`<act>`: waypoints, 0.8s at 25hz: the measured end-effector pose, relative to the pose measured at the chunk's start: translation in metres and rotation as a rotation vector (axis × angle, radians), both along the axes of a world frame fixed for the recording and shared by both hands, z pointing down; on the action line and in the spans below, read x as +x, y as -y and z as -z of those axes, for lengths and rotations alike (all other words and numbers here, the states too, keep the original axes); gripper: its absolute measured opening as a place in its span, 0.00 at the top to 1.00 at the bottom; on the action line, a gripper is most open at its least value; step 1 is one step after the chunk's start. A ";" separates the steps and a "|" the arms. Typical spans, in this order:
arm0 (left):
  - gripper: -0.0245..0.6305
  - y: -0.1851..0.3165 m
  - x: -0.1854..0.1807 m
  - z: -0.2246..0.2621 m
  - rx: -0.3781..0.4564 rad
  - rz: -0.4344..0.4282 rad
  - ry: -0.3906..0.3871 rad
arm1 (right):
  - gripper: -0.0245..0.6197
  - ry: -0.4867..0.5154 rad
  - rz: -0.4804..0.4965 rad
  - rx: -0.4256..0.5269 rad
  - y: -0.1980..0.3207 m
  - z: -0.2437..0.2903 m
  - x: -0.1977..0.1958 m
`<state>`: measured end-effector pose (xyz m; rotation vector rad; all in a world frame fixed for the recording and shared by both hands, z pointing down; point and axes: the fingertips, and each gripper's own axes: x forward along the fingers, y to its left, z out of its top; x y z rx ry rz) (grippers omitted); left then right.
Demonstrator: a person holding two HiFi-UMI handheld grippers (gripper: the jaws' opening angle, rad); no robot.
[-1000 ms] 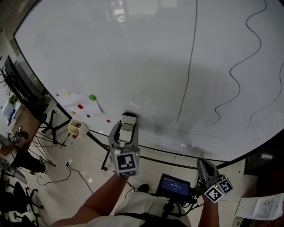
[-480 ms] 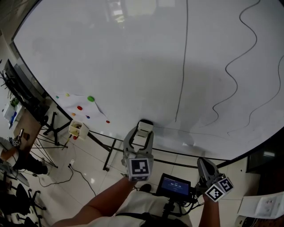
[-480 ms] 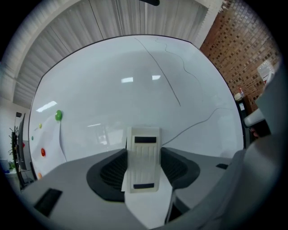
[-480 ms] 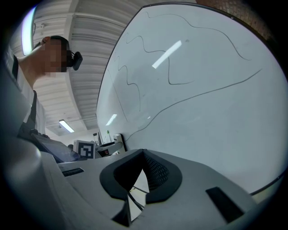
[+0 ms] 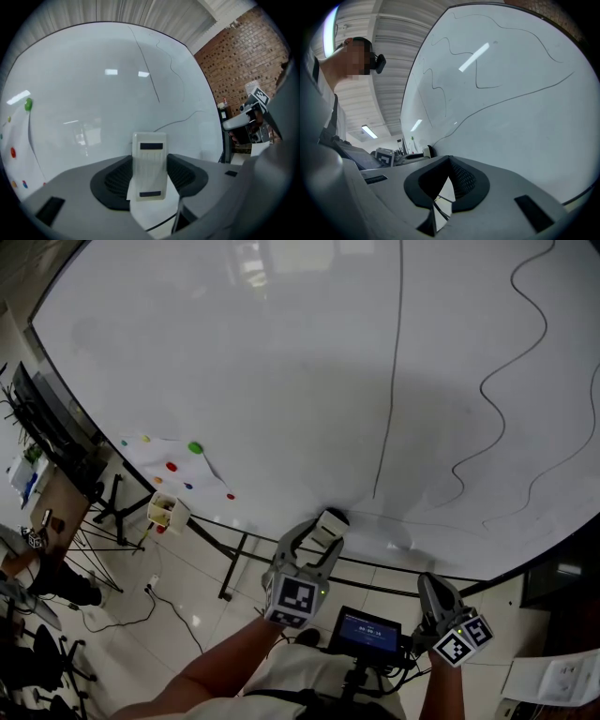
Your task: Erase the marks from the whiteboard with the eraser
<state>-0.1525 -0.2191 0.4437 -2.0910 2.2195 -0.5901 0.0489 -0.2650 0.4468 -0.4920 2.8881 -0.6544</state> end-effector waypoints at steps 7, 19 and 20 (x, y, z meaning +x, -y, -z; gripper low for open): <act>0.56 -0.019 -0.044 0.022 0.117 0.236 -0.042 | 0.95 0.005 0.003 0.001 0.006 -0.004 0.004; 0.56 0.003 -0.024 0.006 0.141 0.407 -0.282 | 0.95 -0.001 -0.034 -0.009 0.017 -0.009 0.056; 0.56 0.005 -0.018 0.006 0.140 0.404 -0.289 | 0.95 -0.002 -0.036 -0.009 0.018 -0.008 0.062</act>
